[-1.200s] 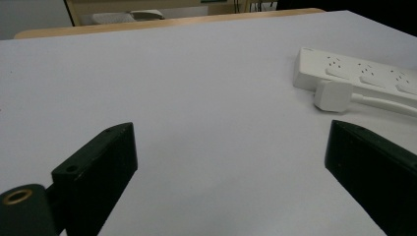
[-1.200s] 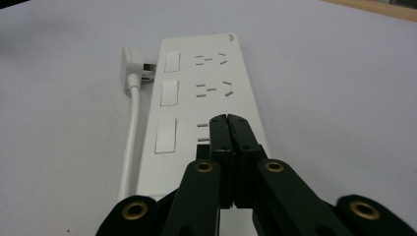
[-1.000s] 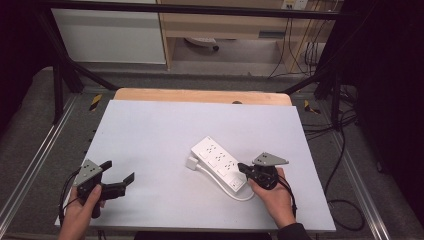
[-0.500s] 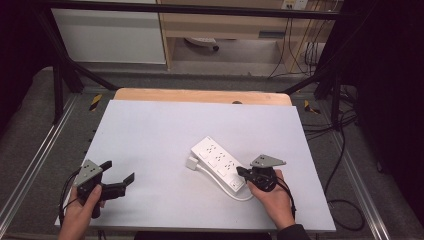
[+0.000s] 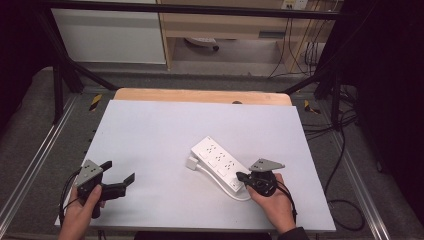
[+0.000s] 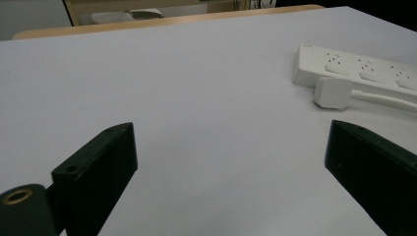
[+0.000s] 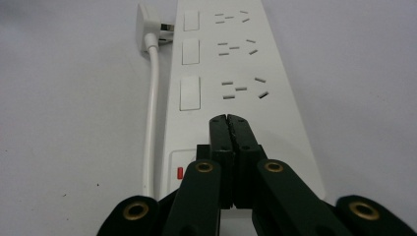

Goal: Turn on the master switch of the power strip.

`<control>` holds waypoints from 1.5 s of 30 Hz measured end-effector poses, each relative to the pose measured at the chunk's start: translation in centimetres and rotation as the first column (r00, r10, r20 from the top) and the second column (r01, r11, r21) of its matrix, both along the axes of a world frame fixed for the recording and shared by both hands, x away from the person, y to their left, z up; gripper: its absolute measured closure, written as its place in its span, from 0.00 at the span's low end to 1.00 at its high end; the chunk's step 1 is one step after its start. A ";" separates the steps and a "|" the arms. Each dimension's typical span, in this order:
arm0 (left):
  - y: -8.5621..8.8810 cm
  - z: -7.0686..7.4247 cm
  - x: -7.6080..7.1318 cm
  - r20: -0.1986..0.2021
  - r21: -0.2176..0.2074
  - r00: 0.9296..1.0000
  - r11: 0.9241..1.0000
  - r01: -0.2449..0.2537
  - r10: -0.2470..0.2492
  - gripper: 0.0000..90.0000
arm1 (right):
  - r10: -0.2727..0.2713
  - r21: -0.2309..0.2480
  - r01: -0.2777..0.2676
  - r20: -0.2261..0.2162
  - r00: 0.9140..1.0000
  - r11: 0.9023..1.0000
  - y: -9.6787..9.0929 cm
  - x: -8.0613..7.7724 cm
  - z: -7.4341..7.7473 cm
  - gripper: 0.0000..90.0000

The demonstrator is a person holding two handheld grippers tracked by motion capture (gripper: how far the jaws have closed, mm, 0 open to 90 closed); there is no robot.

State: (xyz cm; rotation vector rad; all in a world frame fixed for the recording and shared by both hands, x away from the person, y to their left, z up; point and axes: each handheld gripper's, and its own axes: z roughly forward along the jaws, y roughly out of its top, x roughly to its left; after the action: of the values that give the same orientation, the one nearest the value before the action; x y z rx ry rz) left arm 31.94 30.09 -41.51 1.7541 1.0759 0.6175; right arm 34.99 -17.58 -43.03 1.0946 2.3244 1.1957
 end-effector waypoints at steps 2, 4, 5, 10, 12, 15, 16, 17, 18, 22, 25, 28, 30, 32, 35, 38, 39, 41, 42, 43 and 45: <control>0.0 0.0 0.0 0.000 0.000 1.000 1.000 0.000 0.000 0.06 | 0.007 -0.007 -0.007 0.002 1.000 1.000 0.1 -0.1 0.0 1.00; 0.0 0.0 0.0 -0.001 0.000 1.000 1.000 0.000 0.000 0.06 | 0.011 -0.010 -0.011 0.001 1.000 1.000 0.2 -0.2 0.0 1.00; 0.0 0.0 0.0 -0.001 0.000 1.000 1.000 0.000 0.000 0.06 | 0.014 -0.013 -0.014 0.002 1.000 1.000 0.2 -0.2 0.0 1.00; 0.0 0.0 0.0 -0.002 0.004 1.000 1.000 0.002 -0.002 0.06 | 0.019 -0.015 -0.019 -0.001 1.000 1.000 0.3 -0.3 -0.1 1.00; 0.0 0.0 0.0 -0.002 0.005 1.000 1.000 0.003 -0.003 0.06 | 0.022 -0.020 -0.022 -0.002 1.000 1.000 0.4 -0.4 -0.1 1.00; 0.0 0.0 0.0 -0.004 0.005 1.000 1.000 0.005 -0.005 0.06 | 0.025 -0.025 -0.025 -0.002 1.000 0.999 0.5 -0.5 -0.1 1.00; 0.0 -0.1 0.0 -0.004 0.005 1.000 1.000 0.005 -0.005 0.06 | 0.026 -0.027 -0.026 -0.002 1.000 0.999 0.5 -0.5 -0.1 1.00; 0.0 -0.1 0.0 -0.004 0.005 1.000 1.000 0.005 -0.005 0.06 | 0.027 -0.028 -0.027 -0.003 1.000 0.999 0.5 -0.5 -0.1 1.00; 0.0 -0.1 0.0 -0.004 0.005 1.000 1.000 0.005 -0.005 0.06 | 0.027 -0.028 -0.027 -0.002 1.000 0.999 0.5 -0.5 -0.1 1.00; -0.1 -0.1 0.0 -0.004 0.005 1.000 1.000 0.006 -0.006 0.06 | 0.028 -0.033 -0.028 -0.005 1.000 0.999 0.6 -0.5 -0.2 1.00; -0.1 -0.1 0.0 -0.004 0.005 1.000 1.000 0.007 -0.007 0.06 | 0.028 -0.032 -0.028 -0.007 1.000 0.999 0.6 -0.5 -0.2 1.00; -0.1 -0.1 0.0 -0.005 0.005 1.000 1.000 0.006 -0.006 0.06 | 0.028 -0.033 -0.028 -0.010 1.000 0.999 0.6 -0.5 -0.2 1.00; -0.1 -0.1 0.0 -0.004 0.005 1.000 1.000 0.007 -0.007 0.06 | 0.032 -0.038 -0.033 -0.007 0.999 0.999 0.6 -0.5 -0.2 1.00; -0.1 -0.1 0.0 -0.005 0.006 1.000 1.000 0.007 -0.007 0.06 | 0.032 -0.039 -0.032 -0.010 0.999 0.999 0.6 -0.5 -0.2 1.00; -0.1 -0.1 0.0 -0.006 0.007 1.000 1.000 0.008 -0.008 0.06 | 0.034 -0.042 -0.034 -0.006 0.999 0.999 0.7 -0.5 -0.3 1.00; -0.1 -0.1 0.0 -0.006 0.007 1.000 1.000 0.008 -0.008 0.06 | 0.033 -0.043 -0.033 -0.006 0.999 0.999 0.7 -0.5 -0.3 1.00; -0.1 -0.1 0.0 -0.006 0.006 1.000 1.000 0.008 -0.008 0.06 | 0.034 -0.043 -0.034 -0.006 0.999 0.998 0.7 -0.5 -0.3 1.00; 0.0 -0.1 0.0 -0.006 0.006 1.000 1.000 0.006 -0.006 0.06 | 0.035 -0.046 -0.035 -0.007 0.999 0.998 0.7 -0.5 -0.3 1.00; 0.0 -0.1 0.0 -0.006 0.006 1.000 1.000 0.006 -0.006 0.06 | 0.035 -0.045 -0.035 -0.007 0.999 0.998 0.7 -0.5 -0.3 1.00; -0.1 -0.1 0.0 -0.006 0.006 1.000 1.000 0.007 -0.007 0.06 | 0.035 -0.044 -0.035 -0.007 0.999 0.998 0.7 -0.5 -0.3 1.00; -0.1 -0.1 0.0 -0.008 0.007 1.000 1.000 0.008 -0.008 0.06 | 0.034 -0.042 -0.035 -0.006 0.999 0.999 0.7 -0.5 -0.4 1.00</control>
State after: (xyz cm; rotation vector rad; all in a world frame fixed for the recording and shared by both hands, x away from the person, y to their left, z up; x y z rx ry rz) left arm 31.97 30.01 -41.59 1.7671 1.0729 0.6110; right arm 34.51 -16.92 -43.39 1.0490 2.3706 1.1519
